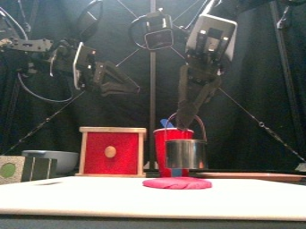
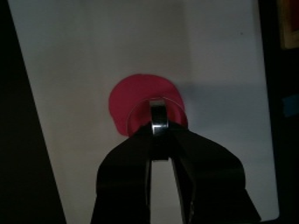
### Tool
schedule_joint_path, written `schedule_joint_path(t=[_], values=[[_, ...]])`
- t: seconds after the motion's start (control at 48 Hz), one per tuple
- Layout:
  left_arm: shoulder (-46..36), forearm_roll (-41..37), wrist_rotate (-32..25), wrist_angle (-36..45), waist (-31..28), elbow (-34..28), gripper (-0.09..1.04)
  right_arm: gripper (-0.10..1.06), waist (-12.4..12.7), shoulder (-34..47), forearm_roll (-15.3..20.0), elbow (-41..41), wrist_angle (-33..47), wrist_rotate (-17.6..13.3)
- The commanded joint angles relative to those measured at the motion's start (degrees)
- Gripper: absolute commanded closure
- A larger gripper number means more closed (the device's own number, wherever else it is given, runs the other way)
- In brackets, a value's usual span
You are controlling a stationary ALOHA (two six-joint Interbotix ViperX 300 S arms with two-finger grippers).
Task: Get the cutter from the drawer then cut the dough then place the extra dough in the bowl
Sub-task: Cut the dough
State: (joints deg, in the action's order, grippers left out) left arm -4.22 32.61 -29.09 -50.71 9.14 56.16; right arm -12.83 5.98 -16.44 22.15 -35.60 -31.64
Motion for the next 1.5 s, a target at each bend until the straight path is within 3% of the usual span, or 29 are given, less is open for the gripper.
schedule_joint_path(t=[0.021, 1.5], values=[[-0.26, 0.00, -0.09, -0.53, -0.18, -0.35, 0.44, 0.46, 0.00, -0.44, -0.26, -2.72, 0.00, 0.00], [-0.18, 1.05, 0.00, -0.53, -0.44, 0.70, 0.44, 0.46, -0.18, 1.93, 1.05, -5.01, -0.97, -0.09]])
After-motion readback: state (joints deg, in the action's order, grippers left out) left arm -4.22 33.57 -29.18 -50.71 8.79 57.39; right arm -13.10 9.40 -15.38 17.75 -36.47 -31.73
